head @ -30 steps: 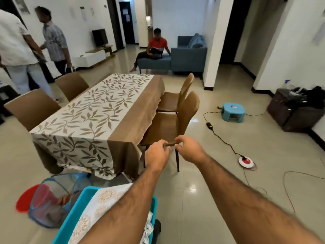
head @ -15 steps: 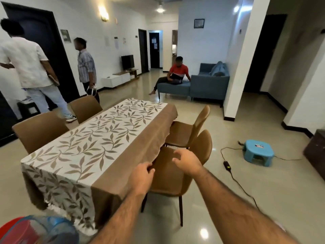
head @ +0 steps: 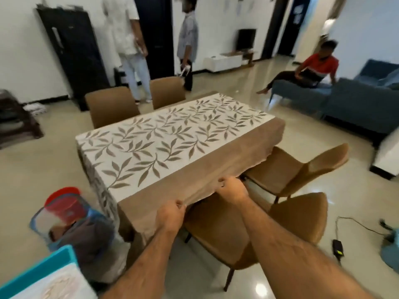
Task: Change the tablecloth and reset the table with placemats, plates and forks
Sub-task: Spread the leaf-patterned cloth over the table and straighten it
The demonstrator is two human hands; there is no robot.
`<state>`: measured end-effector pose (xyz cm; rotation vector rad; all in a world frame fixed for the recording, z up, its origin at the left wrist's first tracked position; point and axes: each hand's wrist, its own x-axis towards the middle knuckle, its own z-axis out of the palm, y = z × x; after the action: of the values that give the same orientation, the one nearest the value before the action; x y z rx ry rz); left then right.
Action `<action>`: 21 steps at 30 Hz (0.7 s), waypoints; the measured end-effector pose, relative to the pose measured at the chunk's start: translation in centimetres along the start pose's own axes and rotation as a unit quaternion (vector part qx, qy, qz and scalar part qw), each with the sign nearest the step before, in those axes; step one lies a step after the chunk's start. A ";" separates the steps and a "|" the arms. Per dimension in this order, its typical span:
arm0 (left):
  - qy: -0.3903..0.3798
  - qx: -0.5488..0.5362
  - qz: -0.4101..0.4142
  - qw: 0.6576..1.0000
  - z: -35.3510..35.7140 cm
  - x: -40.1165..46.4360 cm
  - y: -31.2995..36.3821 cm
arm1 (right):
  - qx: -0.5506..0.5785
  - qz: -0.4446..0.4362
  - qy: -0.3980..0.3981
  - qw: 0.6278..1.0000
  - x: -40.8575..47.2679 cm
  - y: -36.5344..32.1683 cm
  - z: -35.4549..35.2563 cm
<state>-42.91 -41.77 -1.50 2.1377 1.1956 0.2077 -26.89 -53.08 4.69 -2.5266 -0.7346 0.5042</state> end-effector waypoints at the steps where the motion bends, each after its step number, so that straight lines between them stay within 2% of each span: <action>1: 0.001 -0.007 -0.023 1.000 0.6 0.9 -0.4 | 0.001 0.000 -0.022 1.000 1.6 -0.3 0.9; 5: 0.011 0.003 -0.077 0.997 3.6 6.1 -1.9 | -0.039 -0.027 -0.082 0.995 9.0 -0.9 5.5; 8: -0.004 0.068 -0.054 0.996 4.7 9.2 -2.8 | -0.104 -0.075 -0.104 0.986 13.1 -0.7 8.0; 14: -0.066 0.175 -0.046 0.981 6.8 11.5 -7.1 | -0.259 -0.163 -0.158 0.939 18.4 0.6 12.6; 21: -0.044 0.201 -0.051 0.977 8.5 11.9 -6.8 | -0.327 -0.294 -0.137 0.887 22.0 3.5 14.2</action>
<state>-37.22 -33.80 -14.30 2.3883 1.3821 -0.1886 -14.62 -38.52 -13.55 -2.6028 -1.9826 0.4430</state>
